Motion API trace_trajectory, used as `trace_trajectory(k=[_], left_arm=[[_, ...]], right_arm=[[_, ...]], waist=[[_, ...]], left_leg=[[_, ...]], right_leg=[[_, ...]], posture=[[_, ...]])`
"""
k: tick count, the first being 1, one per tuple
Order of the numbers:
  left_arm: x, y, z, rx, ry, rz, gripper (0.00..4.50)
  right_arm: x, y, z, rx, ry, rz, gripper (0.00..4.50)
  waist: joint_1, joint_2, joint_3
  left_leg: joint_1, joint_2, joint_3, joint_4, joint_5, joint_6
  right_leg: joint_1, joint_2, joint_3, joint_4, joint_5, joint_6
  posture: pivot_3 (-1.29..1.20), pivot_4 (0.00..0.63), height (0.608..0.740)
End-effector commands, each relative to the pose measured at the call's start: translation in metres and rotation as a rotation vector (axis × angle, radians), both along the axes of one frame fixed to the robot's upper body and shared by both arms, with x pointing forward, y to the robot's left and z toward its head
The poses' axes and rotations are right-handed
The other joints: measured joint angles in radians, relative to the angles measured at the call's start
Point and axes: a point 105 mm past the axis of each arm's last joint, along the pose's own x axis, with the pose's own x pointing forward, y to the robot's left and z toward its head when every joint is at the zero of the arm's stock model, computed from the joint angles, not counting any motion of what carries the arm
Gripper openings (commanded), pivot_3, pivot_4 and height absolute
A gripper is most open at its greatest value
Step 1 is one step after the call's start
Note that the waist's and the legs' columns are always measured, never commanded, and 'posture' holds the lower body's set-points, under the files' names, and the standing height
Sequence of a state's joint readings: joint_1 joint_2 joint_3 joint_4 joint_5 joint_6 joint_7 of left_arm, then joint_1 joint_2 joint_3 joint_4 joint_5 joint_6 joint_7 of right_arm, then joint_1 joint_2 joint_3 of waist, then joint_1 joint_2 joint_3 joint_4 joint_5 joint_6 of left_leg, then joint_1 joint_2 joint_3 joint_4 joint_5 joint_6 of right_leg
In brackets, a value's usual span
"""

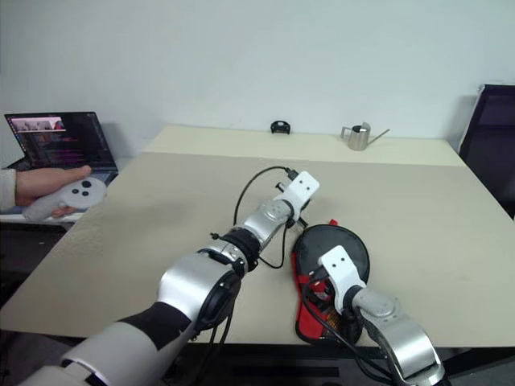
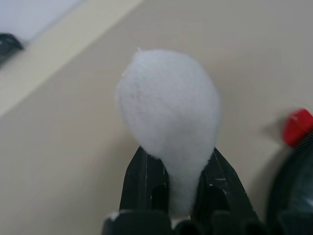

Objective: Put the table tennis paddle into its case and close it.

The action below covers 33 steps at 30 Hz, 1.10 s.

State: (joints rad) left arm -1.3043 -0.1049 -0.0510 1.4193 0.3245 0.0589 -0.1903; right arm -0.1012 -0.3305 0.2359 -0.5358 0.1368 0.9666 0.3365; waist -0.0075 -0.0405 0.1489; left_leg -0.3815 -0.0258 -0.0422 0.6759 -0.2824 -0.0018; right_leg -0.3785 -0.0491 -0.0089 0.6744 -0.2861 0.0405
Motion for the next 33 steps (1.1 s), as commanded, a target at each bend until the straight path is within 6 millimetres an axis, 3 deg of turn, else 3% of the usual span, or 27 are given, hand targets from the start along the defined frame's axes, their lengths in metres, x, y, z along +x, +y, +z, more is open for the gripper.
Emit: trace_trajectory(k=[1,5,6,8,15,21,28,33], left_arm=[[-0.002,-0.013,0.012,-0.050,-0.009,-0.036,0.22],[-0.011,-0.025,0.004,-0.097,0.065,-0.095,0.22],[-0.013,-0.028,0.004,-0.117,0.084,-0.104,0.78],[-0.015,-0.031,0.003,-0.130,0.104,-0.119,1.21],[-0.017,-0.030,-0.001,-0.069,0.108,-0.164,3.73],[-0.011,-0.021,0.008,-0.069,0.090,-0.174,3.73],[0.004,0.008,0.028,-0.090,0.039,-0.135,3.73],[0.015,0.045,0.047,-0.120,0.006,-0.130,3.73]], right_arm=[[-0.032,0.003,-0.054,-0.026,0.281,0.007,4.50],[-0.036,0.005,-0.055,-0.018,0.286,-0.007,4.50],[-0.037,0.005,-0.055,-0.017,0.287,-0.011,4.50],[-0.037,0.005,-0.055,-0.015,0.288,-0.015,4.50],[-0.031,0.008,-0.055,-0.011,0.278,-0.017,4.50],[-0.018,0.004,-0.054,-0.015,0.260,-0.022,4.50],[-0.001,0.000,-0.054,-0.025,0.234,-0.007,4.50],[0.018,-0.016,-0.051,-0.039,0.201,-0.024,4.50]], waist=[[0.000,0.000,0.000],[0.000,0.000,0.000],[0.000,0.000,0.000],[-0.001,0.000,0.000],[-0.001,0.000,0.000],[-0.010,0.001,0.000],[-0.025,0.001,0.000],[-0.026,0.001,0.001]], left_leg=[[0.000,0.000,0.000,0.000,0.000,0.000],[0.000,0.000,-0.001,-0.001,0.000,0.000],[0.000,0.000,-0.002,-0.001,0.000,0.000],[0.000,0.000,-0.002,-0.001,0.000,0.000],[0.000,0.000,-0.003,-0.002,0.000,-0.001],[0.002,0.000,-0.003,-0.002,0.000,-0.001],[0.010,0.001,-0.003,-0.002,0.000,-0.001],[0.017,0.001,-0.003,-0.004,0.001,-0.002]], right_leg=[[0.000,0.000,0.000,0.000,0.000,0.000],[0.000,0.000,-0.001,-0.001,0.000,0.000],[0.001,0.000,-0.002,-0.001,-0.001,0.000],[0.001,0.000,-0.002,-0.001,-0.001,0.000],[0.001,0.000,-0.002,-0.001,-0.002,0.001],[0.002,0.000,-0.002,-0.001,-0.003,0.003],[0.009,0.000,-0.002,0.000,-0.004,0.005],[0.010,0.000,-0.001,-0.001,-0.004,0.006]], posture=[[0.00,0.150,0.740],[0.00,0.150,0.740],[0.00,0.150,0.740],[0.00,0.150,0.740],[0.00,0.150,0.740],[0.00,0.150,0.740],[0.00,0.150,0.740],[0.00,0.150,0.740]])
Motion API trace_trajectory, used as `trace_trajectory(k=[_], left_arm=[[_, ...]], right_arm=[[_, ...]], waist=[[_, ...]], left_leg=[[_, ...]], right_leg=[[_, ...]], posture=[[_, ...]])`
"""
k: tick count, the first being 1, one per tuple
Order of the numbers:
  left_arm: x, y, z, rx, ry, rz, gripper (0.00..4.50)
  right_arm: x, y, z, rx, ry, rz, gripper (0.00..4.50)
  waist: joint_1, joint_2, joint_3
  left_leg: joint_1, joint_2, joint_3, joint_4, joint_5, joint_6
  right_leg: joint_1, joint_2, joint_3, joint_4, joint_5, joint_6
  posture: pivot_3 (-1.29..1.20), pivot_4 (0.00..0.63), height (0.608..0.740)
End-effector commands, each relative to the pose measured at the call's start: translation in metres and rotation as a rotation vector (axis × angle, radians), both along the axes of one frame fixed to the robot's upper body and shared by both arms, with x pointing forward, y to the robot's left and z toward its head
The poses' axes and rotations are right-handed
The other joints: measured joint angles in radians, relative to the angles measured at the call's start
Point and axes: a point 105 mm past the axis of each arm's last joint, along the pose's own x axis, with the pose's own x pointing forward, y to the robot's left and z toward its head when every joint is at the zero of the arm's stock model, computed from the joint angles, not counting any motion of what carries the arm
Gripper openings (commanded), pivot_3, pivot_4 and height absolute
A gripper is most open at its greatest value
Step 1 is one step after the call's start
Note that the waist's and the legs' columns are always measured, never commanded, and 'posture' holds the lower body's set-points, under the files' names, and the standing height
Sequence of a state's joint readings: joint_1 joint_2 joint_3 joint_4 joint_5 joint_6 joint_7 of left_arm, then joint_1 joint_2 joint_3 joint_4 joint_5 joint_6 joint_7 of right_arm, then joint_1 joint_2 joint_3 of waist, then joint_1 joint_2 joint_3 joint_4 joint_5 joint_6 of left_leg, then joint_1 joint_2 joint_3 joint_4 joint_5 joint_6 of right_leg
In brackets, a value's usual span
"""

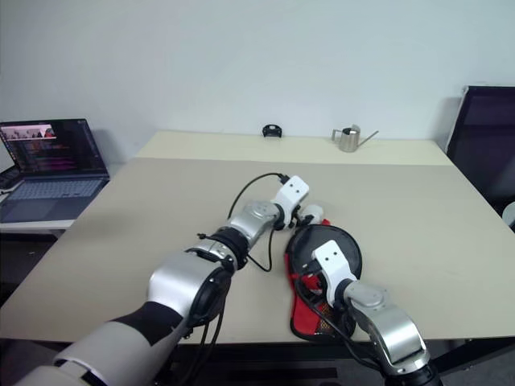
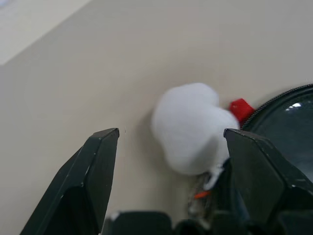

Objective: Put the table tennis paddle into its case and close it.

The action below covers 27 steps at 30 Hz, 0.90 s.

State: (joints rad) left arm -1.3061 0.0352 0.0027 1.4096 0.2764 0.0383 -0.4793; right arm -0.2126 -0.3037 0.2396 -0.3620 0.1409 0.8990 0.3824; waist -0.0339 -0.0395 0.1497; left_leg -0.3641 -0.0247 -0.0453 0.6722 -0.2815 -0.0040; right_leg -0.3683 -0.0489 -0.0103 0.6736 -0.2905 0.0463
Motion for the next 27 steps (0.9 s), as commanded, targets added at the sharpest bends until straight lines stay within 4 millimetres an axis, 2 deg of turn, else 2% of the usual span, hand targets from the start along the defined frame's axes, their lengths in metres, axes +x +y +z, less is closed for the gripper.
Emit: trace_trajectory(k=[1,7,14,18,21,27], left_arm=[[0.010,0.013,0.038,-0.047,-0.101,-0.017,3.73],[0.009,0.054,0.044,-0.124,-0.091,-0.051,3.73],[-0.021,0.087,0.042,-0.237,-0.126,-0.252,3.73],[-0.035,0.097,0.043,-0.262,-0.156,-0.247,3.73],[-0.046,0.093,0.043,-0.254,-0.170,-0.249,3.73],[-0.065,0.068,0.039,-0.216,-0.163,-0.356,3.73]], right_arm=[[-0.003,-0.029,-0.049,-0.072,0.192,-0.058,4.50],[0.006,-0.054,-0.044,-0.102,0.177,-0.054,4.50],[0.006,-0.063,-0.014,-0.070,0.129,0.027,4.50],[0.006,-0.069,0.001,-0.076,0.097,0.077,4.50],[0.007,-0.072,0.015,-0.055,0.078,0.109,4.50],[-0.009,-0.058,0.046,0.069,0.059,0.202,4.50]], waist=[[0.001,0.000,0.000],[0.009,0.000,0.000],[0.021,0.003,0.002],[0.038,0.004,0.002],[0.043,0.004,0.003],[0.046,0.011,0.007]], left_leg=[[0.000,0.000,0.000,-0.001,0.001,-0.001],[0.000,-0.001,-0.001,-0.003,0.001,-0.001],[-0.004,-0.003,-0.003,-0.008,0.001,-0.001],[-0.020,-0.004,-0.006,-0.007,0.001,-0.001],[-0.026,-0.004,-0.007,-0.008,0.001,-0.001],[-0.034,-0.004,-0.007,-0.007,0.001,-0.001]], right_leg=[[0.000,0.000,0.000,0.000,0.000,0.000],[0.000,-0.001,-0.001,-0.001,0.000,0.000],[-0.001,-0.004,0.000,-0.010,0.004,-0.007],[-0.009,-0.004,-0.001,-0.011,0.005,-0.008],[-0.013,-0.005,-0.001,-0.013,0.005,-0.008],[-0.020,-0.005,-0.001,-0.014,0.005,-0.009]], posture=[[0.00,0.150,0.740],[0.00,0.150,0.740],[0.00,0.150,0.740],[0.00,0.150,0.740],[0.00,0.150,0.740],[0.00,0.150,0.740]])
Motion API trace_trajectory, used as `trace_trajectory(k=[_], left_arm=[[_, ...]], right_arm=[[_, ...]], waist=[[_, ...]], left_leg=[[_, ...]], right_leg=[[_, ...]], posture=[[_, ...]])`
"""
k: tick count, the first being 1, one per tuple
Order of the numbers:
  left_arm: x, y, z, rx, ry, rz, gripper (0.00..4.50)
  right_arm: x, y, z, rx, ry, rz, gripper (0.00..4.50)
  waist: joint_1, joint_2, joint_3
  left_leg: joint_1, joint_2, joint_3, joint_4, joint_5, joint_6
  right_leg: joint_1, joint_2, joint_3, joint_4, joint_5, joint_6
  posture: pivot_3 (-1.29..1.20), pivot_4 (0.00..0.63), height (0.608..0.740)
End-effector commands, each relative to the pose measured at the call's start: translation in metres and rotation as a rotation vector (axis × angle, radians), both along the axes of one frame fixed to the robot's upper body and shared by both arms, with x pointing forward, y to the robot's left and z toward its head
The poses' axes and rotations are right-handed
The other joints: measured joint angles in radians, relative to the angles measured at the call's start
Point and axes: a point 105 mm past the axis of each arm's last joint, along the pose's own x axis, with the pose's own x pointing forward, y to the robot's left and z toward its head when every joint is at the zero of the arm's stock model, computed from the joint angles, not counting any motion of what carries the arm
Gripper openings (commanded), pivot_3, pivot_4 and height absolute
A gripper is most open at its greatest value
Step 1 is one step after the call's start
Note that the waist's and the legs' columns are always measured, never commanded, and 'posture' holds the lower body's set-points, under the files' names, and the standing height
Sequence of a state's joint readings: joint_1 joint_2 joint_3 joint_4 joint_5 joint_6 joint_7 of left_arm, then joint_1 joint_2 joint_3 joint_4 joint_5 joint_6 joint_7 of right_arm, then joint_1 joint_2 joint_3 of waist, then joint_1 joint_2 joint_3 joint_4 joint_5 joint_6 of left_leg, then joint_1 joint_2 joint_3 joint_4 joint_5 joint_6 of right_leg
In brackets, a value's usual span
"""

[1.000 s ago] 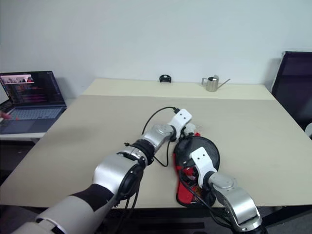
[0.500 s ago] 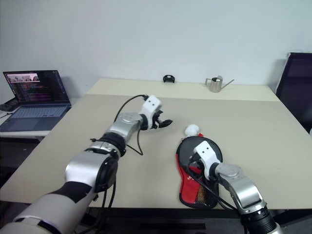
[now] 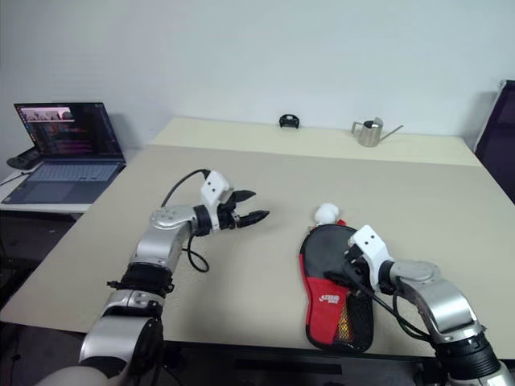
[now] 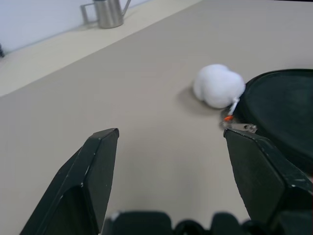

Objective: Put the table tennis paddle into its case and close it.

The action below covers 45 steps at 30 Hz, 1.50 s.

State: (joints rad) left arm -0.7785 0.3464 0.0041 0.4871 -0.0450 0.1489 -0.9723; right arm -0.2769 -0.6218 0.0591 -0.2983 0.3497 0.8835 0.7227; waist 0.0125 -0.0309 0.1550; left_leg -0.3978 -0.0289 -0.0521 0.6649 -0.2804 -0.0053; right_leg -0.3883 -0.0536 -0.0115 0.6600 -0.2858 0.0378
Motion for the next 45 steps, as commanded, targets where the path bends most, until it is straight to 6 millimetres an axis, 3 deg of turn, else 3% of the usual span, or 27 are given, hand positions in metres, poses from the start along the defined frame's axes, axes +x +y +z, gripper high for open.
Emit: trace_trajectory(k=[1,12,17,30,34,39,45], left_arm=[[-0.015,-0.023,0.011,0.006,-0.044,-0.110,3.73],[-0.048,-0.089,-0.002,-0.006,0.028,-0.378,3.73],[-0.061,-0.115,-0.017,0.022,0.078,-0.493,3.73],[-0.046,-0.128,-0.067,0.107,0.161,-0.401,3.73],[-0.049,-0.130,-0.070,0.091,0.180,-0.411,3.73],[-0.053,-0.131,-0.074,0.099,0.183,-0.416,3.73],[-0.058,-0.132,-0.076,0.106,0.181,-0.428,3.73]], right_arm=[[-0.013,0.004,0.017,0.058,-0.002,0.048,4.50],[-0.035,-0.036,0.043,0.072,0.004,-0.051,4.50],[-0.031,-0.049,0.059,0.165,-0.028,-0.156,4.50],[-0.023,-0.058,0.073,0.172,-0.070,-0.215,4.50],[-0.007,-0.055,0.084,0.173,-0.095,-0.196,4.50],[0.033,-0.046,0.098,0.170,-0.141,-0.201,4.50],[0.079,-0.020,0.095,0.177,-0.134,-0.187,4.50]], waist=[[0.000,0.004,0.003],[0.001,0.010,0.008],[-0.001,0.010,0.008],[-0.006,0.011,0.008],[-0.012,0.011,0.008],[-0.016,0.012,0.008],[-0.017,0.012,0.008]], left_leg=[[0.000,0.000,0.000,0.000,0.000,0.000],[-0.001,0.000,0.001,0.001,0.000,0.001],[0.000,-0.001,0.002,0.001,0.000,0.001],[0.000,-0.002,0.002,0.001,0.001,0.003],[0.001,-0.002,0.002,0.001,0.002,0.003],[0.002,-0.001,0.002,0.001,0.002,0.004],[0.002,-0.001,0.003,0.001,0.003,0.004]], right_leg=[[0.000,0.000,0.000,0.000,0.000,0.000],[0.000,0.001,0.000,0.000,0.000,0.000],[0.000,0.001,0.000,0.001,0.000,0.000],[0.000,0.001,0.000,0.003,0.000,0.000],[0.000,0.001,0.000,0.004,0.000,0.000],[0.000,0.001,0.000,0.005,0.000,0.000],[0.000,0.001,0.001,0.005,0.000,0.000]], posture=[[0.00,0.150,0.740],[0.00,0.150,0.740],[0.00,0.150,0.740],[0.00,0.150,0.740],[0.00,0.150,0.740],[0.00,0.150,0.740],[0.00,0.150,0.740]])
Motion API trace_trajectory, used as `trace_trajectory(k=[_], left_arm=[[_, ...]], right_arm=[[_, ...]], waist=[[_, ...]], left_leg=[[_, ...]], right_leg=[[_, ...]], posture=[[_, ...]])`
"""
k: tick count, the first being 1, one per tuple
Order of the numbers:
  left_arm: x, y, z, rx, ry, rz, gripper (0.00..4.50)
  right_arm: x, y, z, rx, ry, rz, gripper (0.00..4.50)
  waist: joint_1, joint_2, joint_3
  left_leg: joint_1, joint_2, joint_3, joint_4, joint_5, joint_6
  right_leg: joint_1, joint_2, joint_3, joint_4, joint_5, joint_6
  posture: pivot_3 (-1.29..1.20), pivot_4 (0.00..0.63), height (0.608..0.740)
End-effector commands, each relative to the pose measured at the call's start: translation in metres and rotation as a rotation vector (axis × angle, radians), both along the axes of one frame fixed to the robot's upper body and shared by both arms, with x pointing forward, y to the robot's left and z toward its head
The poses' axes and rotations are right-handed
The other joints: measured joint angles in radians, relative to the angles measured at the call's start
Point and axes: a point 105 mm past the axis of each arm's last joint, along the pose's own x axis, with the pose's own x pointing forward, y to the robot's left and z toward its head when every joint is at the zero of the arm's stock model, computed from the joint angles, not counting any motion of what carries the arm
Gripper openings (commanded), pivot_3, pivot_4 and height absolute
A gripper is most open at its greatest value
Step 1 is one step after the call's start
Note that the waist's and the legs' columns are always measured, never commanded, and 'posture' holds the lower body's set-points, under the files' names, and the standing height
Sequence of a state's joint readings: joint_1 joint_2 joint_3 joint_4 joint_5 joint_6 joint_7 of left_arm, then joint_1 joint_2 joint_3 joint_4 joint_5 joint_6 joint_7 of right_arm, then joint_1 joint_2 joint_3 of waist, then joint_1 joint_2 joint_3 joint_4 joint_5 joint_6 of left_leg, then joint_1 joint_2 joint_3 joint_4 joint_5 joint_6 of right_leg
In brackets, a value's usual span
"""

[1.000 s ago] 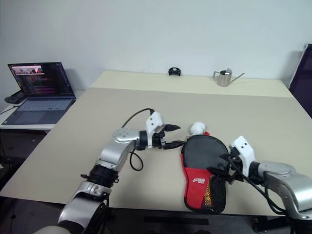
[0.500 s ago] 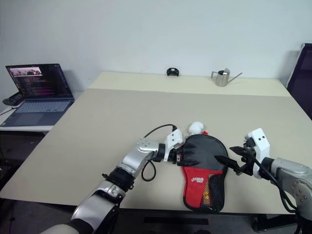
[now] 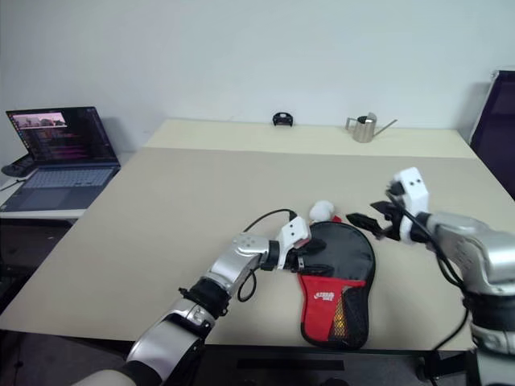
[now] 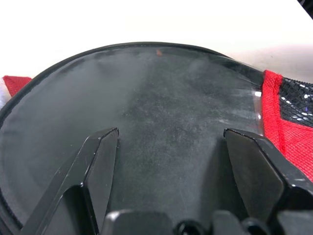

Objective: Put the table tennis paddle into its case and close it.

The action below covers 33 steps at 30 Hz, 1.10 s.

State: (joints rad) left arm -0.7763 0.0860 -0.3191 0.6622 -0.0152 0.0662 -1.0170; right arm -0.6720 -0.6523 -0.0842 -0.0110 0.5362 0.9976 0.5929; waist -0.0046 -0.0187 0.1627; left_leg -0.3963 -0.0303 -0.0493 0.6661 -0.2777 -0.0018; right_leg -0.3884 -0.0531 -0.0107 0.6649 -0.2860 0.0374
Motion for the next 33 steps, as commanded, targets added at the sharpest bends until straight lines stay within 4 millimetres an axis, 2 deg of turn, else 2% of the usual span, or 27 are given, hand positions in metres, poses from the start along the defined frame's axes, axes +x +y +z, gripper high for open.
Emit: trace_trajectory(k=[1,5,9,15,18,25,33], left_arm=[[-0.006,-0.003,-0.001,0.012,-0.010,-0.026,3.73],[-0.007,-0.001,-0.002,0.019,-0.018,-0.022,3.73],[-0.008,0.001,-0.002,0.021,-0.021,-0.011,3.73],[-0.010,0.001,-0.003,0.023,-0.022,-0.006,3.73],[-0.011,0.001,-0.003,0.024,-0.023,-0.002,3.73],[-0.013,0.003,-0.005,0.027,-0.022,0.012,3.73],[-0.011,0.006,-0.008,0.041,-0.024,0.029,3.73]], right_arm=[[0.018,0.013,0.000,-0.011,-0.019,0.025,4.50],[0.038,0.032,-0.008,-0.002,-0.007,0.049,4.50],[0.062,0.042,-0.012,0.017,-0.025,0.009,4.50],[0.082,0.059,-0.025,-0.006,-0.038,-0.015,4.50],[0.088,0.068,-0.035,-0.051,-0.044,-0.016,4.50],[0.094,0.073,-0.055,-0.131,-0.038,-0.062,4.50],[0.096,0.073,-0.057,-0.191,-0.076,-0.073,4.50]], waist=[[0.000,0.000,0.000],[0.002,0.000,0.000],[-0.001,0.001,0.000],[-0.005,0.001,0.000],[-0.007,0.001,0.000],[-0.010,0.001,-0.001],[-0.019,0.002,-0.001]], left_leg=[[0.000,0.000,0.000,0.000,0.000,0.000],[-0.001,0.000,0.000,0.000,0.001,-0.001],[-0.001,0.000,0.001,0.001,0.001,-0.002],[-0.001,0.000,0.001,0.000,0.003,-0.005],[-0.001,0.000,0.001,0.000,0.003,-0.005],[-0.001,0.000,0.001,0.000,0.003,-0.006],[0.000,0.000,0.001,0.000,0.004,-0.006]], right_leg=[[0.000,0.000,0.000,0.000,0.000,0.000],[-0.001,0.000,0.000,-0.001,0.000,0.000],[-0.001,0.000,0.000,0.000,0.000,0.000],[-0.001,-0.001,0.001,0.000,0.000,0.000],[-0.001,-0.001,0.001,0.000,0.000,0.000],[-0.001,-0.001,0.001,0.000,0.000,0.000],[-0.001,-0.001,0.001,0.001,0.000,0.000]], posture=[[0.00,0.150,0.740],[0.00,0.150,0.740],[0.00,0.150,0.740],[0.00,0.150,0.740],[0.00,0.150,0.740],[0.00,0.150,0.740],[0.00,0.150,0.740]])
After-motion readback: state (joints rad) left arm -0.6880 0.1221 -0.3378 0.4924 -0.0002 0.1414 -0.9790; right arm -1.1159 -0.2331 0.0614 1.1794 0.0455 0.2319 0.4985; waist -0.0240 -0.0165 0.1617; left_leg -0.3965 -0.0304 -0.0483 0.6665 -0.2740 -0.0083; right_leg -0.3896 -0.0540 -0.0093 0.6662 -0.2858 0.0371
